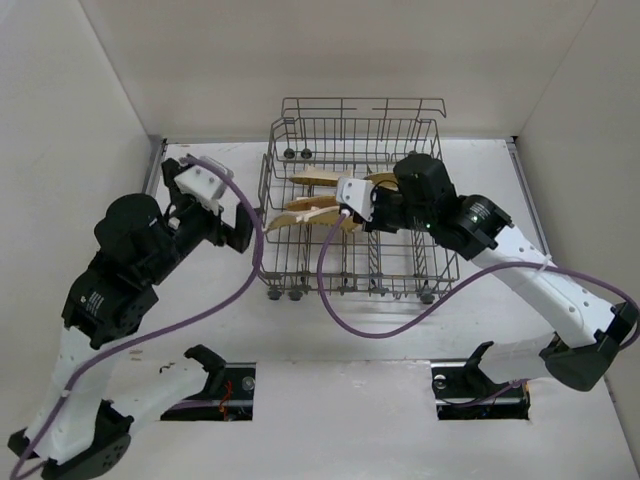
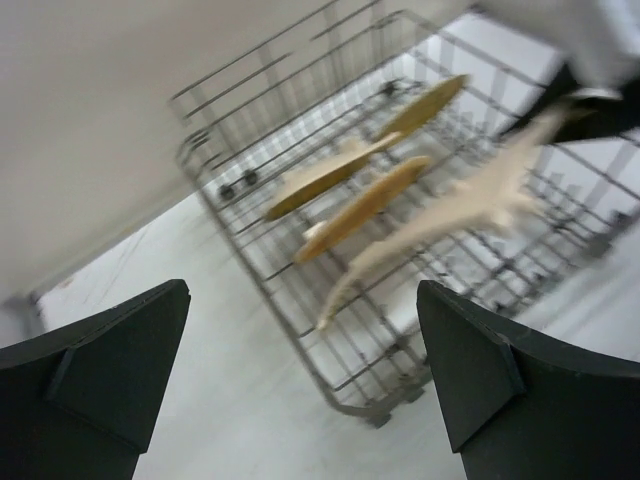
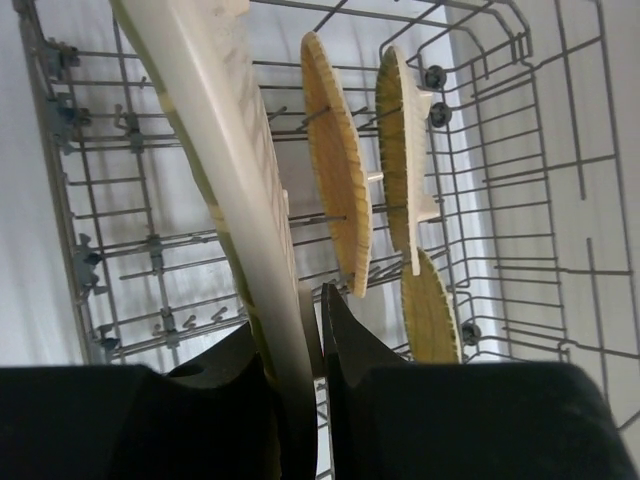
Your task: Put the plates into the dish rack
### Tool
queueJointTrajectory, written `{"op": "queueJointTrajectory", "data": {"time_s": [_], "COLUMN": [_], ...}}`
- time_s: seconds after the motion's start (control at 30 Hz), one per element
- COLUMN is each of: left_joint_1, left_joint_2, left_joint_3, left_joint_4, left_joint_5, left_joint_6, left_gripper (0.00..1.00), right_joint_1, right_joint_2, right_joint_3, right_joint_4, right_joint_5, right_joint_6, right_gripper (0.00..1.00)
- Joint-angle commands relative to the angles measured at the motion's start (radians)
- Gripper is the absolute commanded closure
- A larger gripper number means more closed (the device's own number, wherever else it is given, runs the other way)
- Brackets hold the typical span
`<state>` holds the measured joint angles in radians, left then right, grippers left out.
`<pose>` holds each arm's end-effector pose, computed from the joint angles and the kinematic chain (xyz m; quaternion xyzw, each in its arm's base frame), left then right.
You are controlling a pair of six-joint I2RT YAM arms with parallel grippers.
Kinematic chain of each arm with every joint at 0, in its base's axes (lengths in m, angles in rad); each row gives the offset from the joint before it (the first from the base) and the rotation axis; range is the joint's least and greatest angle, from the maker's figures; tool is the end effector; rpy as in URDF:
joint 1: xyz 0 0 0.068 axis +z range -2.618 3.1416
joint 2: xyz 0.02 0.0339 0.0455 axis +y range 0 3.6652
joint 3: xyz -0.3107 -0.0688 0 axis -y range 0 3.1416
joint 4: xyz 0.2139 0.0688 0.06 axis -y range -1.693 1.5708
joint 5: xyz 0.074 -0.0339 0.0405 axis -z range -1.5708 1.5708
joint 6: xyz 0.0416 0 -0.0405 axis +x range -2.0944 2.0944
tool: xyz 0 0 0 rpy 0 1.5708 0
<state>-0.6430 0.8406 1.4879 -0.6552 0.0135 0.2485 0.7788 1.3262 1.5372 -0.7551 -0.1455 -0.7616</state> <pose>0.0499 -0.0381 0.5209 0.3103 0.6385 -0.1427 0.6897 0.1665 0.1728 0.4588 -0.6305 0.5987 0.0675 0.4892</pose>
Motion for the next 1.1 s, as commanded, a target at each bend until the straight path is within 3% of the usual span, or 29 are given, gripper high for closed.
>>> {"op": "queueJointTrajectory", "data": {"time_s": [0.0, 0.17, 0.3, 0.57, 0.8, 1.07], "left_joint_1": [0.186, 0.508, 0.625, 0.618, 0.632, 0.676], "left_joint_2": [0.02, 0.092, 0.132, 0.083, 0.064, 0.058], "left_joint_3": [-0.028, -0.023, -0.05, -0.215, -0.31, -0.388], "left_joint_4": [0.077, 0.15, 0.19, 0.278, 0.339, 0.4], "left_joint_5": [0.008, 0.04, 0.036, 0.032, 0.036, 0.022], "left_joint_6": [-0.061, -0.144, -0.181, -0.184, -0.164, -0.144], "left_gripper": [0.0, 0.0, 0.0, 0.0, 0.0, 0.0], "right_joint_1": [0.049, 0.098, 0.106, 0.127, 0.145, 0.155], "right_joint_2": [-0.045, -0.012, 0.073, 0.157, 0.263, 0.298], "right_joint_3": [-0.029, -0.016, 0.131, 0.285, 0.501, 0.506], "right_joint_4": [0.155, 0.122, -0.027, -0.134, -0.334, -0.398], "right_joint_5": [0.046, 0.116, 0.133, 0.276, 0.302, 0.336], "right_joint_6": [-0.063, -0.101, -0.055, 0.024, 0.16, 0.2], "right_gripper": [1.0, 1.0, 1.0, 1.0, 1.0, 1.0]}}
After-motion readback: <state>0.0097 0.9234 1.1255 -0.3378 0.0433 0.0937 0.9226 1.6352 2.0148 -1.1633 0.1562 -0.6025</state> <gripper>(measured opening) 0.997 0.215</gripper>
